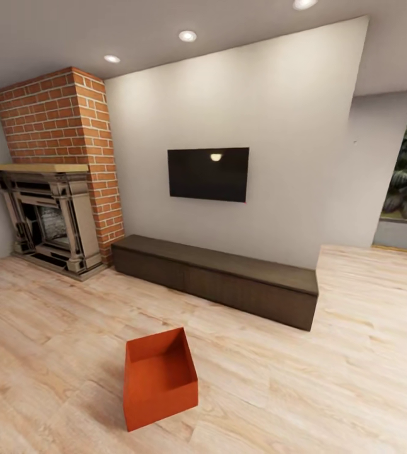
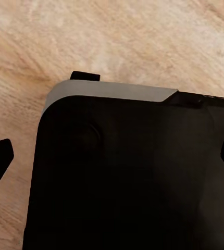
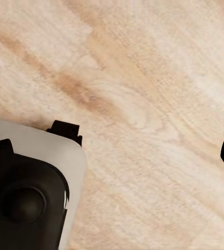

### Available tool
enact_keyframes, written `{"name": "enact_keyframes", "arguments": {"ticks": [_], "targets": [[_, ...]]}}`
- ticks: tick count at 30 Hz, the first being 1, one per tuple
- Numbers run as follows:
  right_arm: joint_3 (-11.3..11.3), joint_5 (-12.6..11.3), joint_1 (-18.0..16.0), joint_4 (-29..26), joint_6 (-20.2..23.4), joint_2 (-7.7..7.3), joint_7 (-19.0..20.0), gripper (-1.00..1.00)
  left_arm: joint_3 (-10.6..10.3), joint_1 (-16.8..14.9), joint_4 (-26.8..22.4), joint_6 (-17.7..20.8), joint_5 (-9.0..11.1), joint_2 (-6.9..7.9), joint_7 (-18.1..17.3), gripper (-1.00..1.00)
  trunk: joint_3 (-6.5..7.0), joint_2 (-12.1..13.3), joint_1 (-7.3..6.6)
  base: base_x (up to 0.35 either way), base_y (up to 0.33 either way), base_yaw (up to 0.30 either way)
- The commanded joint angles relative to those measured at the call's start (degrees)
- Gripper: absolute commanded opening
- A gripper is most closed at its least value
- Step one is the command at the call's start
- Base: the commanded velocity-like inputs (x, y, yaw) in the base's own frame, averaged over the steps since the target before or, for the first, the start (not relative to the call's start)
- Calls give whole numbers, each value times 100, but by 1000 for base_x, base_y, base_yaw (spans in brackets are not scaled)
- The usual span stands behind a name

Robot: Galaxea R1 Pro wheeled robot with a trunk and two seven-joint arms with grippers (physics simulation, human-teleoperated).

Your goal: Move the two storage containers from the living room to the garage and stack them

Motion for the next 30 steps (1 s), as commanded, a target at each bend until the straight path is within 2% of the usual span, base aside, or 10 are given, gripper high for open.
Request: {"name": "enact_keyframes", "arguments": {"ticks": [1, 30], "targets": [[25, -5, -3, 3, -16, -1, -4, 100, -1, 1, -8, -9, 38, -2, 5, 100, -11, -3, 3, 230, 0, 222], [18, -5, -3, 3, -16, 1, -5, 100, -1, 1, -11, -10, 50, -2, 5, 100, -151, -3, 3, 164, 0, 213]]}}
